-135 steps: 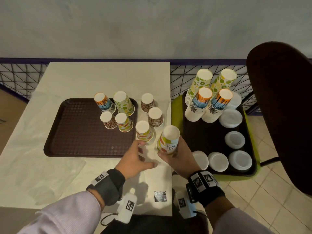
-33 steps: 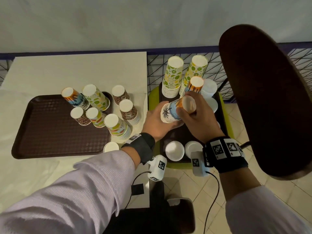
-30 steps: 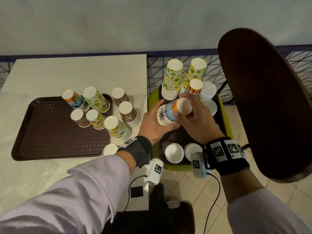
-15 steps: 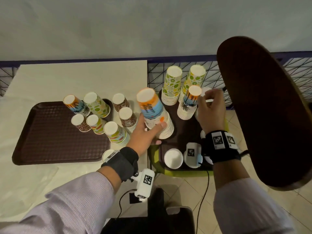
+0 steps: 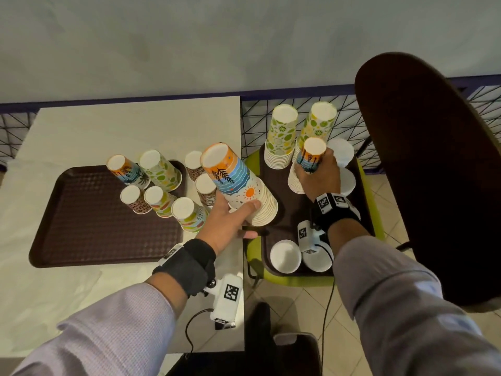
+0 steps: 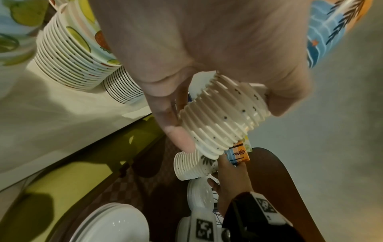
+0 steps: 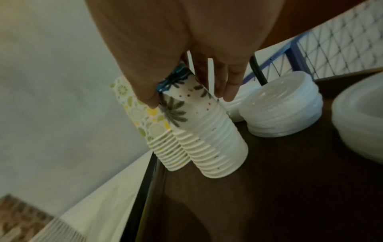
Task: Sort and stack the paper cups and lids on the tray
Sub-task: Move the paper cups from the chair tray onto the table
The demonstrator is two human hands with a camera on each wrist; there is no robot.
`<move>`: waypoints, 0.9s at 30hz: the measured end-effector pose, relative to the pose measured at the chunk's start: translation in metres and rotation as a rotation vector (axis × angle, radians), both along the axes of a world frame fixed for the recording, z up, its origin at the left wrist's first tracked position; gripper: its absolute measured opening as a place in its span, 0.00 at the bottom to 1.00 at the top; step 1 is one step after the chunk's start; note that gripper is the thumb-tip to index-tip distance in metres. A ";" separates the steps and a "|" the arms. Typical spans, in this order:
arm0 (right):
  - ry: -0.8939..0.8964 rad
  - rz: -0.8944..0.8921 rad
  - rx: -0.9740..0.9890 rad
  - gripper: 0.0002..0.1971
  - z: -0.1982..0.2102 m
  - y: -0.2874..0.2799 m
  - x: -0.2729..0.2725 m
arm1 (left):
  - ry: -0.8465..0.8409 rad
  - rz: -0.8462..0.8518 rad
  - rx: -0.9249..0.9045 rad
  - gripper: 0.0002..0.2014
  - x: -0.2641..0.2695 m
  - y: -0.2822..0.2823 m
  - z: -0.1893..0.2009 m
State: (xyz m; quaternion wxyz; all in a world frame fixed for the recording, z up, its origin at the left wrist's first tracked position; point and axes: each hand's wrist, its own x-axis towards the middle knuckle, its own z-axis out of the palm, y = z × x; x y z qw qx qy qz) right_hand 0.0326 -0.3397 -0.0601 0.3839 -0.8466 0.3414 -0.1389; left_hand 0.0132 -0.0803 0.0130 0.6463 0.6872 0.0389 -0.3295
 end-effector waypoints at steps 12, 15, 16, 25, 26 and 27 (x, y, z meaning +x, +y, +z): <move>-0.060 0.261 -0.164 0.45 -0.021 0.031 -0.015 | -0.011 0.034 0.043 0.26 0.002 0.005 0.003; 0.009 0.334 -0.077 0.47 -0.023 0.026 -0.007 | -0.029 0.045 0.048 0.28 0.003 0.005 0.005; 0.032 0.344 -0.047 0.47 -0.025 0.025 -0.006 | -0.036 0.048 0.047 0.28 0.002 0.005 0.006; 0.054 0.370 -0.004 0.46 -0.020 0.019 -0.009 | -0.096 -0.001 0.006 0.32 -0.010 0.009 0.024; 0.031 0.344 -0.015 0.45 -0.016 0.019 -0.011 | -0.111 -0.022 0.006 0.32 -0.012 0.010 0.026; -0.003 0.308 -0.018 0.43 -0.012 0.019 -0.013 | -0.128 -0.044 0.008 0.33 -0.015 0.013 0.028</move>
